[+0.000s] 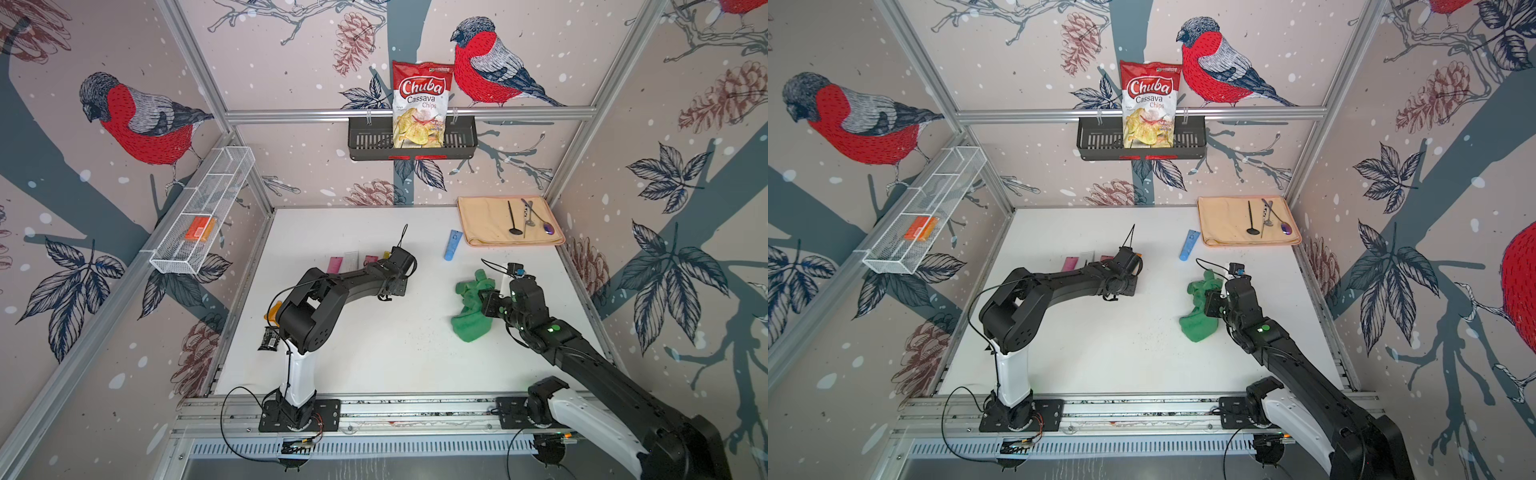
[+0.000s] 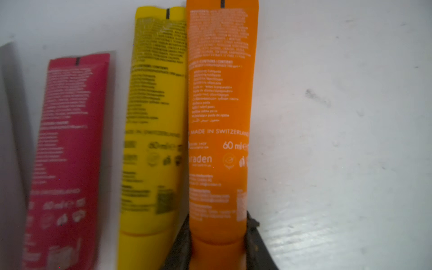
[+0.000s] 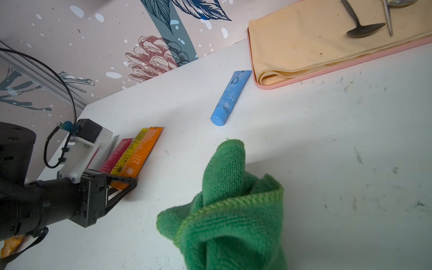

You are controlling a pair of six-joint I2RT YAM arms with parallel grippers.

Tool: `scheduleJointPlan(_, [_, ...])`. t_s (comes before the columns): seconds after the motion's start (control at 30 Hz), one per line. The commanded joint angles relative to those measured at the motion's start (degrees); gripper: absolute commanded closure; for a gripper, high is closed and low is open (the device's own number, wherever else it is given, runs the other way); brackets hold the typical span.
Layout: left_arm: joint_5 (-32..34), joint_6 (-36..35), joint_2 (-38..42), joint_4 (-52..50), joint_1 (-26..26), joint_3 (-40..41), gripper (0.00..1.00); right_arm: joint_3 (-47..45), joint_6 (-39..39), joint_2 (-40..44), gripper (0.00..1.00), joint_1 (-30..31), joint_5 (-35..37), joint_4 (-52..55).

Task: Wipe the surface of the toothpaste tube
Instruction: Place the toothpaste at the center of the board, then move the toothpaste to the center of the board.

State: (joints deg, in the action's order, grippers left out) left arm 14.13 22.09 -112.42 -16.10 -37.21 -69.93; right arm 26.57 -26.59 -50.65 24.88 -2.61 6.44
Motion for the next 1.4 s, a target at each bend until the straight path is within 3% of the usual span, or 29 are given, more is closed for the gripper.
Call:
scheduleJointPlan(0.0, [1.58,0.72,0.08,-3.76,1.62,0.61,0.82,0.41,1.25,-0.32,0.96,-0.14,-1.78,-1.72])
scheduleJointPlan(0.1, [1.89,1.03,0.92,-3.81,2.06,0.97,0.77,0.24,1.21,-0.15,0.96,-0.24,-2.04,-1.86])
scheduleJointPlan(0.23, [0.11,0.97,2.72,-3.71,1.18,0.57,0.43,0.24,1.28,-0.17,0.96,-0.28,-2.05,-2.05])
scheduleJointPlan(0.3, [-0.6,0.36,3.88,-4.51,-0.01,-0.85,0.37,0.24,1.14,0.02,0.96,-0.39,-1.79,-2.07])
scheduleJointPlan(0.37, [0.03,0.0,4.61,-6.65,-1.33,-4.19,0.22,0.24,1.06,0.2,0.96,-0.47,-1.46,-2.07])
scheduleJointPlan(0.43, [0.56,-0.36,4.97,-8.27,-2.6,-8.0,0.16,0.02,1.04,0.38,0.96,-0.54,-0.82,-2.06])
scheduleJointPlan(0.6, [-2.32,-2.33,3.04,-5.42,-4.81,-17.33,0.13,-0.25,0.75,0.55,0.96,-0.97,0.15,-2.05])
scheduleJointPlan(0.87, [-7.94,-3.91,-13.11,-1.86,-5.33,-35.72,0.14,-2.34,-0.17,3.31,0.96,-1.88,1.46,-4.02])
scheduleJointPlan(0.97, [-9.34,-3.81,-17.98,0.31,-5.33,-40.59,0.19,-2.59,-0.23,3.54,0.96,-2.06,1.73,-4.5])
scheduleJointPlan(1.13, [-8.7,-3.7,-26.62,-2.66,-5.88,-51.93,0.2,-2.75,-0.16,2.59,0.96,-2.21,0.38,-4.59])
scheduleJointPlan(1.37, [-6.69,-4.23,-31.34,-2.86,-6.64,-55.32,0.23,-3.0,-0.29,3.09,0.96,-2.21,-1.06,-5.01])
